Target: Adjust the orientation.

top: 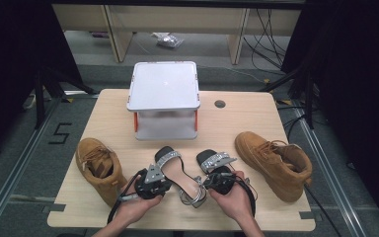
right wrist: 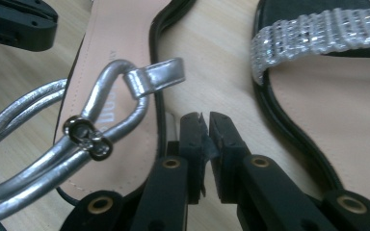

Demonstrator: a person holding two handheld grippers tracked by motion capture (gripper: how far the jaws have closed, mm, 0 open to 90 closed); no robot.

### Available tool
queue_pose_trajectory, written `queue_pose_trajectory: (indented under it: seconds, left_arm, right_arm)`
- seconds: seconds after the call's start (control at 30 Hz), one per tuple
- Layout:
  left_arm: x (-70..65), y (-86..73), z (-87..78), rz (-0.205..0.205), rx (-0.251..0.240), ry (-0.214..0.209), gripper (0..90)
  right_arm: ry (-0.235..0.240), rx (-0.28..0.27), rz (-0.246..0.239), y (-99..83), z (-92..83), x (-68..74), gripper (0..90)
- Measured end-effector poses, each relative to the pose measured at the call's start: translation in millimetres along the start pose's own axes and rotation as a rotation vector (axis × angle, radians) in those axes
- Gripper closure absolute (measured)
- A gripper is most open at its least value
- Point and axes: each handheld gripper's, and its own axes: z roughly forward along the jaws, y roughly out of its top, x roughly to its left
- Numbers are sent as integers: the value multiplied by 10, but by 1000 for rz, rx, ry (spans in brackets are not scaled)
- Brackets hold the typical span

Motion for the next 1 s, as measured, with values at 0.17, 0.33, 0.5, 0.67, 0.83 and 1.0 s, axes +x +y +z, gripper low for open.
queue_pose_trajectory:
  seconds: [0.17, 0.33, 0.5, 0.67, 0.83, 1.0]
  left_arm:
    - [-12, -7, 74, -2, 20, -8, 891]
    - [-20, 0, 128, -16, 32, -25, 892]
    - [13, -12, 126, -21, 42, -21, 892]
    - [33, -22, 100, -25, 44, -13, 888]
    - [89, -55, -22, -17, 54, 14, 837]
    - [74, 73, -375, -25, -83, 1, 608]
  right_arm:
    - [-9, 5, 4, -4, 18, 31, 855]
    - [7, 17, -3, -11, 19, 92, 858]
    - [17, 19, -34, -12, 41, 164, 865]
    - [36, 26, -39, -15, 60, 267, 870]
    - [95, 34, -32, -14, 93, 369, 832]
    - [65, 9, -17, 5, 43, 309, 762]
